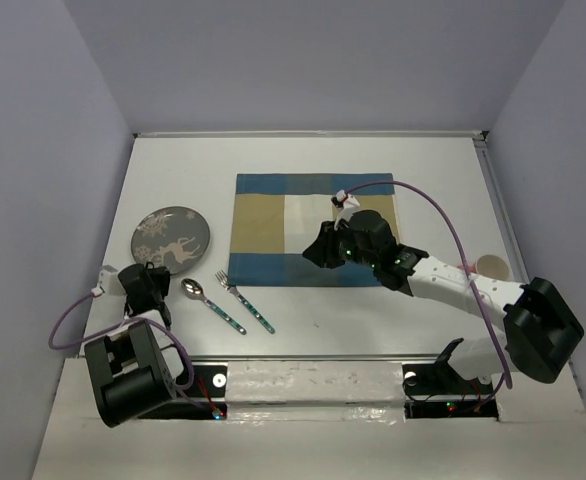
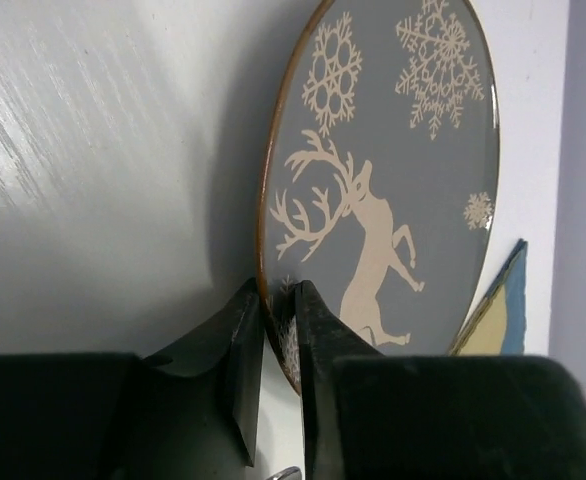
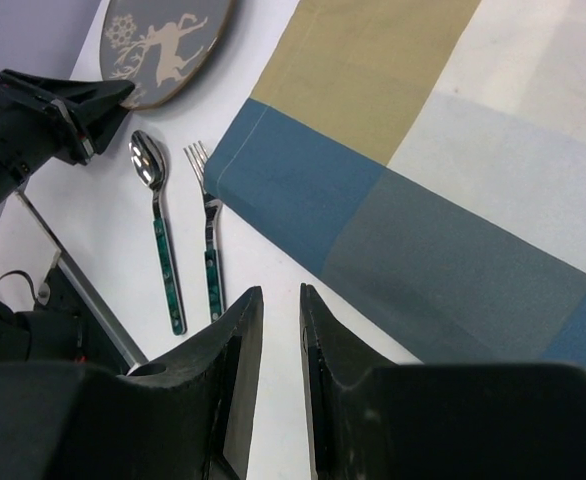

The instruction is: Set the dinner table for one person

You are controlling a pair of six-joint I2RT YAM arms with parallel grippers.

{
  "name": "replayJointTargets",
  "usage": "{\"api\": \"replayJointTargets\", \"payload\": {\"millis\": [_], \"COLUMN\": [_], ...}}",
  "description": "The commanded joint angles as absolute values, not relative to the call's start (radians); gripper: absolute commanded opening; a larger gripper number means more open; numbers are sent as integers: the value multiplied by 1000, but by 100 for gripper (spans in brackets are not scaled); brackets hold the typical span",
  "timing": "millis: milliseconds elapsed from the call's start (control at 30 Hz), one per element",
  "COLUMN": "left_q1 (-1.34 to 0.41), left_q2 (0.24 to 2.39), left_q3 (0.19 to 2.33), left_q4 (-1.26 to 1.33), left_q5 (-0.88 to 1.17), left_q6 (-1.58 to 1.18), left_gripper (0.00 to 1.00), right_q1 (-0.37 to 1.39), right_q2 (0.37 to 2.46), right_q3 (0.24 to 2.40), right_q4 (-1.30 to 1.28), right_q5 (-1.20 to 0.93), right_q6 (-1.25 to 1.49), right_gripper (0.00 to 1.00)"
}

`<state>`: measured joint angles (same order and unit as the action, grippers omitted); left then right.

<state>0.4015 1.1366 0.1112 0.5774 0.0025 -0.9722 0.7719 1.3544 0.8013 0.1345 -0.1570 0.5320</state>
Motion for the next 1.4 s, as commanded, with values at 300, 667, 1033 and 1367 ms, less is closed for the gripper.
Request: {"api": "replayJointTargets", "payload": {"millis": [300, 667, 1033, 1367], "left_q1": [402, 408, 428, 209], "left_q2": [1127, 988, 946, 896], "left_q3": [58, 170, 236, 279], "left_q4": [871, 888, 969, 962], "left_q5": [69, 135, 250, 413], "left_q6": [-1069, -1111, -1161, -1132], "left_gripper": [0, 0, 0, 0], "right_q1": [765, 765, 747, 670], "right_q2": [1312, 1170, 1111, 1003], "right_q3": [770, 741, 698, 744], "right_q4": [181, 92, 40, -106], "right_q5": [-184, -89, -26, 69], "right_q6": [558, 545, 552, 505], "right_gripper": [27, 27, 28, 29]}}
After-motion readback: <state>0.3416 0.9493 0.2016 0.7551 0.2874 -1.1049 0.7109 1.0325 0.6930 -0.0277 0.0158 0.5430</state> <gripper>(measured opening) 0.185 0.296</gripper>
